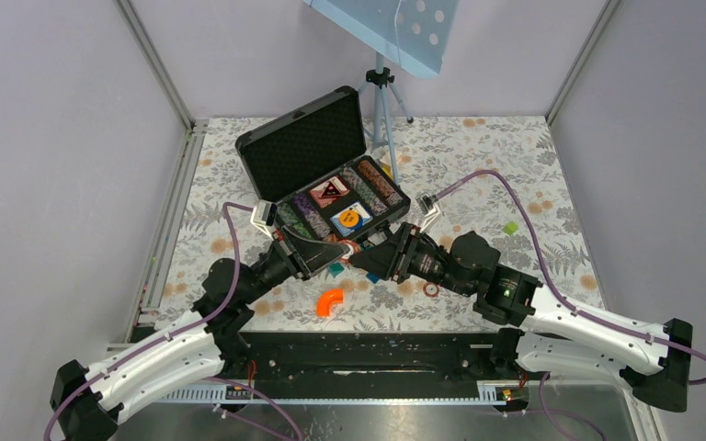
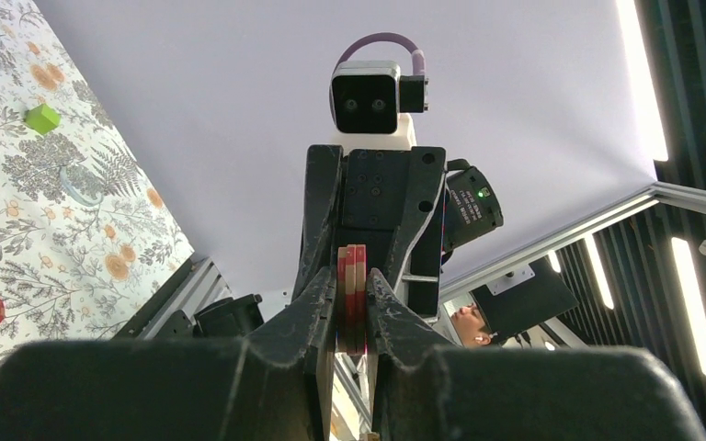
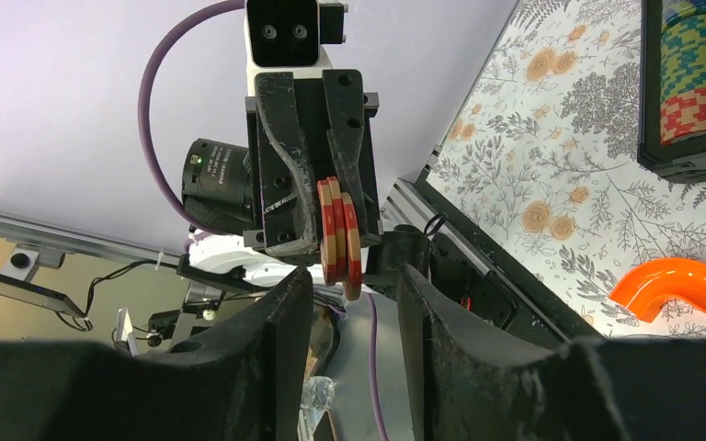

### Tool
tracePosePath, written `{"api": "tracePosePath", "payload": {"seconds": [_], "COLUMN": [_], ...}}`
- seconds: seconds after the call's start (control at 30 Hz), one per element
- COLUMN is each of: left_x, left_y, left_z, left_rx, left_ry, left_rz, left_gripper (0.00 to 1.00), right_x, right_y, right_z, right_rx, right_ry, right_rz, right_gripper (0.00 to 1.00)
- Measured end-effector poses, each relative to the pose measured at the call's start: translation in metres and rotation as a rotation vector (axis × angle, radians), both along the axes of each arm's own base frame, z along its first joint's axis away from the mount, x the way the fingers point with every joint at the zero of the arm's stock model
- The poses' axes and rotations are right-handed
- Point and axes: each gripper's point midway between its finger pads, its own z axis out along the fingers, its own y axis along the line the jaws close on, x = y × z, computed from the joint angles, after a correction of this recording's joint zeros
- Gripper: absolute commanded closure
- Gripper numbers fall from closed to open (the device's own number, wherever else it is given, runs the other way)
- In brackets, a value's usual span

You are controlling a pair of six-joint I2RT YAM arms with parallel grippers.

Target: Pack up texas hold em set

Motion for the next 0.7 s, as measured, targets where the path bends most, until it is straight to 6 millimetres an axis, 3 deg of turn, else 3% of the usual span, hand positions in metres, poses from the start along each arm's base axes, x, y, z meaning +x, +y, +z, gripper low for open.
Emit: {"api": "tracePosePath", "payload": {"seconds": [0.37, 0.7], "left_x": [-0.001, -0.001], "left_y": [0.000, 0.000], "left_z": [0.002, 0.002], "left_rx": [-0.011, -0.013], "left_ry": [0.004, 0.005], "left_rz": [-0.006, -0.007], "left_gripper": [1.00, 1.00], "right_x": [0.004, 0.006], "right_y": [0.000, 0.002], "right_z": [0.012, 0.009], "right_rx": [0.041, 0.032], "right_ry": [-0.031, -0.026], "right_rz": [-0.017, -0.020], "right_gripper": [0.58, 0.62]}}
